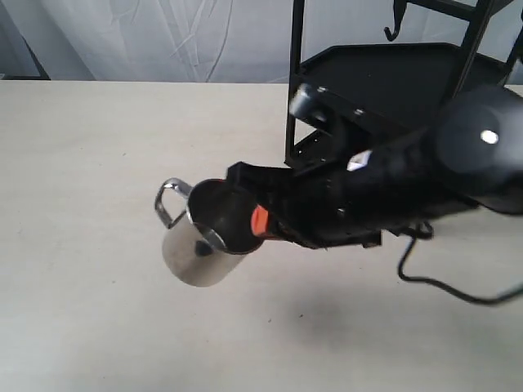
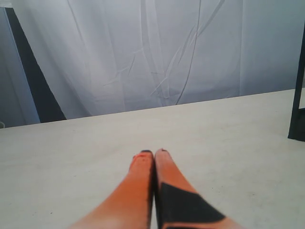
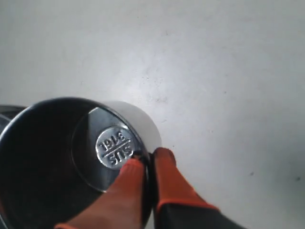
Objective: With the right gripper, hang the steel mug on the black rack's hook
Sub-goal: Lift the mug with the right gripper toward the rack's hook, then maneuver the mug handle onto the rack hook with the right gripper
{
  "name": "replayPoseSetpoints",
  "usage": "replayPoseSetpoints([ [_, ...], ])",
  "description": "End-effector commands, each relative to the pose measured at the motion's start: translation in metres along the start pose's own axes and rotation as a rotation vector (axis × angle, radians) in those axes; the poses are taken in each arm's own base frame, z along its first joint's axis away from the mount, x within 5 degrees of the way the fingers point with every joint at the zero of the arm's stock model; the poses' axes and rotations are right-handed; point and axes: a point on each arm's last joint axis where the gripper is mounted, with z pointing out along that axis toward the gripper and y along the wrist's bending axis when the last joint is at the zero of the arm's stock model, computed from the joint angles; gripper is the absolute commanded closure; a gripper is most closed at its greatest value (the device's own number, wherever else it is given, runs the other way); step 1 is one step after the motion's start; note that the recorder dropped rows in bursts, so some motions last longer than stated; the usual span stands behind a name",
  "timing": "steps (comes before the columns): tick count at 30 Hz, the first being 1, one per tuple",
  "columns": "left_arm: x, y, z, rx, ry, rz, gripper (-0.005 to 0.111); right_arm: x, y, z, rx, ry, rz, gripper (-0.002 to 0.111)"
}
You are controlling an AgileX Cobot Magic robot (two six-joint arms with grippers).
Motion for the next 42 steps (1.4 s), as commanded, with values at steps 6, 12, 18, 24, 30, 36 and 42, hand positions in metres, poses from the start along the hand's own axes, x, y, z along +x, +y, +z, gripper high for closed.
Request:
replayPoseSetpoints([
  [6,-0.001,0.000,0.000,0.004,-0.010,-0.002,0.105,0.030,-0.048,-0.053,-0.138,-0.310,0.638,0.109],
  [12,-0.001,0.000,0.000,0.004,-0.010,-0.002,0.105,0.015,-0.049,-0.079,-0.193,-0.533,0.678,0.109],
  [18,-0.001,0.000,0.000,0.004,-0.010,-0.002,0.105,0.004,-0.055,-0.094,-0.231,-0.715,0.825,0.109],
  [24,-0.001,0.000,0.000,0.004,-0.010,-0.002,0.105,0.002,-0.050,-0.094,-0.278,-0.712,0.771,0.109],
  [30,-0.001,0.000,0.000,0.004,-0.010,-0.002,0.105,-0.003,-0.048,-0.099,-0.333,-0.774,0.772,0.109],
  [36,-0.001,0.000,0.000,0.004,-0.010,-0.002,0.105,-0.007,-0.051,-0.103,-0.328,-0.846,0.759,0.109],
  [42,-0.001,0.000,0.000,0.004,-0.010,-0.002,0.105,-0.006,-0.053,-0.086,-0.252,-0.785,0.735,0.109],
])
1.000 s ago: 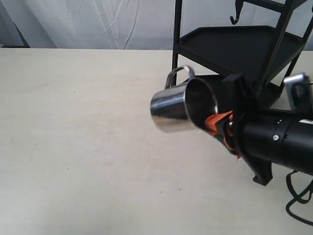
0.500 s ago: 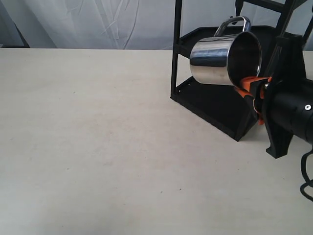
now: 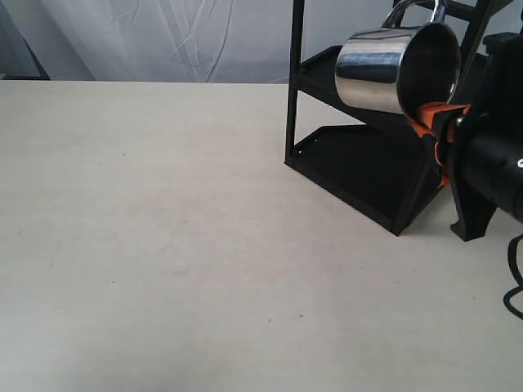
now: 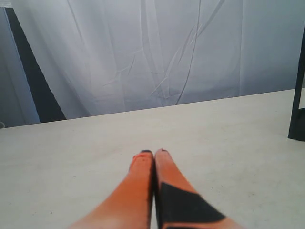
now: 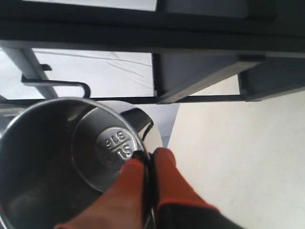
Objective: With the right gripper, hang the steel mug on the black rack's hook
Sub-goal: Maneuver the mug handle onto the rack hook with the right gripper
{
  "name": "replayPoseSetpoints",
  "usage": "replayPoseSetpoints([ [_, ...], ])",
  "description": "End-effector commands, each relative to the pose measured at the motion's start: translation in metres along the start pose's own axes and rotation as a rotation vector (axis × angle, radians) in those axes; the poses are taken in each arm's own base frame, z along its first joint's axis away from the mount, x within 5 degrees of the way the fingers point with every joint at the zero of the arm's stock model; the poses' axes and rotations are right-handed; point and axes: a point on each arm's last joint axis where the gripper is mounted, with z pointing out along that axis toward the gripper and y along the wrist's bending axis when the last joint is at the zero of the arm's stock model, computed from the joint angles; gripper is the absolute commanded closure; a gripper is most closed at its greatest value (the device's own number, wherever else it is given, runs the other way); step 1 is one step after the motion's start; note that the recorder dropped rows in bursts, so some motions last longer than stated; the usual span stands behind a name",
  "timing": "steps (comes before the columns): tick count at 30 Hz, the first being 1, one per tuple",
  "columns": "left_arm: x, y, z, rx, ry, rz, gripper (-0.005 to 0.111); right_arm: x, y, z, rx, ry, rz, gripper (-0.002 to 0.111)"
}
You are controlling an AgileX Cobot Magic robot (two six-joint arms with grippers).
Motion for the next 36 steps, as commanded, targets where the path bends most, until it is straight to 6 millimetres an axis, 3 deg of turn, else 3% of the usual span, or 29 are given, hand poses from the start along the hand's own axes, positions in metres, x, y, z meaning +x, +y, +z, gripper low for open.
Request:
replayPoseSetpoints([
  [1,-0.001,0.000,0.000,0.004,-0.010,-0.002,0.105,0.006,-0.007,0.009,0.052,0.030,-0.051,0.109],
  [9,-0.001,0.000,0.000,0.004,-0.010,-0.002,0.105,0.009,-0.013,0.016,0.088,0.030,-0.070,0.109],
  [12,-0.001,0.000,0.000,0.004,-0.010,-0.002,0.105,0.014,0.002,0.009,-0.004,0.112,-0.165,0.109],
  [15,-0.001,0.000,0.000,0.004,-0.010,-0.002,0.105,0.008,0.012,0.007,-0.059,0.046,-0.133,0.109],
  [22,-0.001,0.000,0.000,0.004,-0.010,-0.002,0.105,0.000,-0.009,0.024,0.107,0.016,-0.073,0.109],
  [36,-0.001,0.000,0.000,0.004,-0.010,-0.002,0.105,-0.004,-0.028,0.022,0.162,0.016,-0.195,0.109],
])
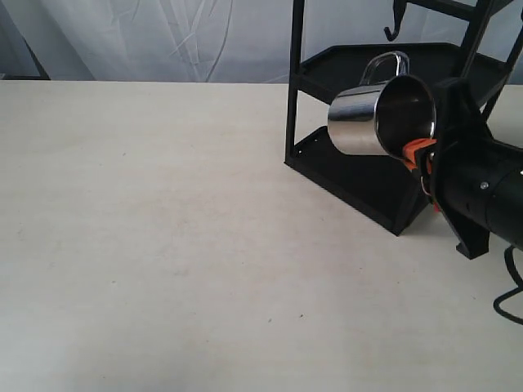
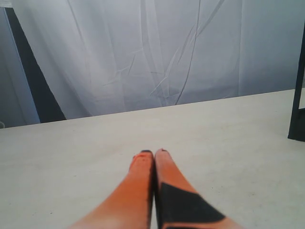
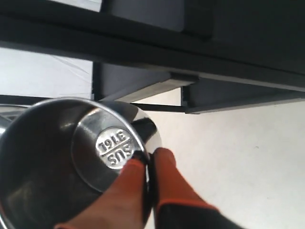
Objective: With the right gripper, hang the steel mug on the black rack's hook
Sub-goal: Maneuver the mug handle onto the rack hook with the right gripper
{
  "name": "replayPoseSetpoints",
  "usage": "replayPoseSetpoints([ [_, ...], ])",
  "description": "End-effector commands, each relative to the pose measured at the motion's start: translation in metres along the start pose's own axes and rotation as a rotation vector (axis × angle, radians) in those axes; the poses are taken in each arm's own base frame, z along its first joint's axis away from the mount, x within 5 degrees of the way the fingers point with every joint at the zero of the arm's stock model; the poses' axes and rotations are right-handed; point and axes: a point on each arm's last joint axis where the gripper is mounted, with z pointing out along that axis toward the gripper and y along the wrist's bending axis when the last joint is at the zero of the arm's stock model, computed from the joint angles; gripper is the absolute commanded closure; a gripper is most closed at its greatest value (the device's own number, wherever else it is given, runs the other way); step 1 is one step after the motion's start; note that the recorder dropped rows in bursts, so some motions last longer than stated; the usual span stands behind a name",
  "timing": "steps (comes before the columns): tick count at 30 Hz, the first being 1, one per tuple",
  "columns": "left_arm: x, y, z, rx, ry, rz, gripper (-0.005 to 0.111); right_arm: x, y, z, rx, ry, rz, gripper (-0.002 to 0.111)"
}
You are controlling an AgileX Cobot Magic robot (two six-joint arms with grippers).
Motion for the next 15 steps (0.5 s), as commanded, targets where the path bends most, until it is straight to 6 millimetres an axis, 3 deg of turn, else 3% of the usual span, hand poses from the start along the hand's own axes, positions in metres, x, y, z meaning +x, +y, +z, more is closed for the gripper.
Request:
replayPoseSetpoints([
  [1,-0.001,0.000,0.000,0.004,-0.010,-0.002,0.105,0.002,0.000,0.000,-0.005,0.027,-0.068,0.109],
  [9,-0.001,0.000,0.000,0.004,-0.010,-0.002,0.105,0.000,0.027,0.000,-0.108,0.008,-0.077,0.109],
  [15,-0.001,0.000,0.000,0.004,-0.010,-0.002,0.105,-0.009,0.025,0.002,-0.091,-0.042,-0.018,0.109],
])
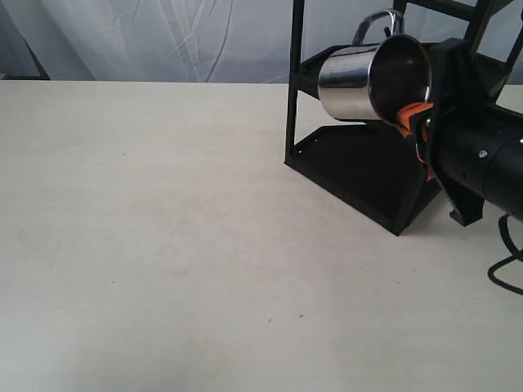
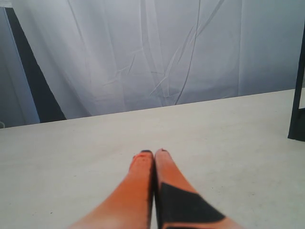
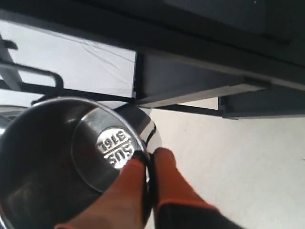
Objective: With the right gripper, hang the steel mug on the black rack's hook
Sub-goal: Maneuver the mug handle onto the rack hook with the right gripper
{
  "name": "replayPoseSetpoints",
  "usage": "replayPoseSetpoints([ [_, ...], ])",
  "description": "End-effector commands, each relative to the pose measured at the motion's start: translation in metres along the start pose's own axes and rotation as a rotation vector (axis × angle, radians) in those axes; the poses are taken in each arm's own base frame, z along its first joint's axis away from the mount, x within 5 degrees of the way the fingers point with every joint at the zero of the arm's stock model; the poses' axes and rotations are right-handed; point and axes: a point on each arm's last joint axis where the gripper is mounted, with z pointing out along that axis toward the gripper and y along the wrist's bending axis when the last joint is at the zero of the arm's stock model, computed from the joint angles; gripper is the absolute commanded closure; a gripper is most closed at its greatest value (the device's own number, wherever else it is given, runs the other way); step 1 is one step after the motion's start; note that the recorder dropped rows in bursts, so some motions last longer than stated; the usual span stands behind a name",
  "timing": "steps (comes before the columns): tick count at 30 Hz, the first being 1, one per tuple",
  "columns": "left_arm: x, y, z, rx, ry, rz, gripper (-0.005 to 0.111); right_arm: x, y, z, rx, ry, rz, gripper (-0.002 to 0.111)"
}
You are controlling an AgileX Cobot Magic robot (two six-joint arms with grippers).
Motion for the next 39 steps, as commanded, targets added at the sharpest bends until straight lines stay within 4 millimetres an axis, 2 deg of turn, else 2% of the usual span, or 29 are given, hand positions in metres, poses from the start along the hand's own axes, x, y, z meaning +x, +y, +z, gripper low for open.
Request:
replayPoseSetpoints([
  [1,-0.001,0.000,0.000,0.004,-0.010,-0.002,0.105,-0.010,-0.002,0.002,0.016,-0.045,0.027,0.109],
  [7,-0.001,0.000,0.000,0.004,-0.010,-0.002,0.105,-0.021,-0.015,0.005,0.085,-0.047,0.050,0.109],
  [11,-0.001,0.000,0.000,0.004,-0.010,-0.002,0.105,-0.019,-0.027,0.007,0.138,-0.018,0.048,0.109],
  [19,-0.001,0.000,0.000,0.004,-0.010,-0.002,0.105,-0.013,-0.037,0.017,0.194,0.025,-0.029,0.108],
  [20,-0.001,0.000,0.000,0.004,-0.010,-0.002,0.105,-0.013,-0.037,0.018,0.195,0.025,-0.039,0.105],
  [22,-0.001,0.000,0.000,0.004,-0.010,-0.002,0.105,-0.014,-0.037,0.019,0.193,0.019,-0.048,0.084],
  [24,-0.001,0.000,0.000,0.004,-0.010,-0.002,0.105,-0.013,-0.037,0.019,0.195,0.024,-0.047,0.072],
  [25,-0.001,0.000,0.000,0.004,-0.010,-0.002,0.105,-0.013,-0.037,0.018,0.198,0.031,-0.047,0.070],
  [39,-0.001,0.000,0.000,0.004,-0.010,-0.002,0.105,-0.021,-0.014,-0.003,0.041,-0.002,-0.144,0.069],
])
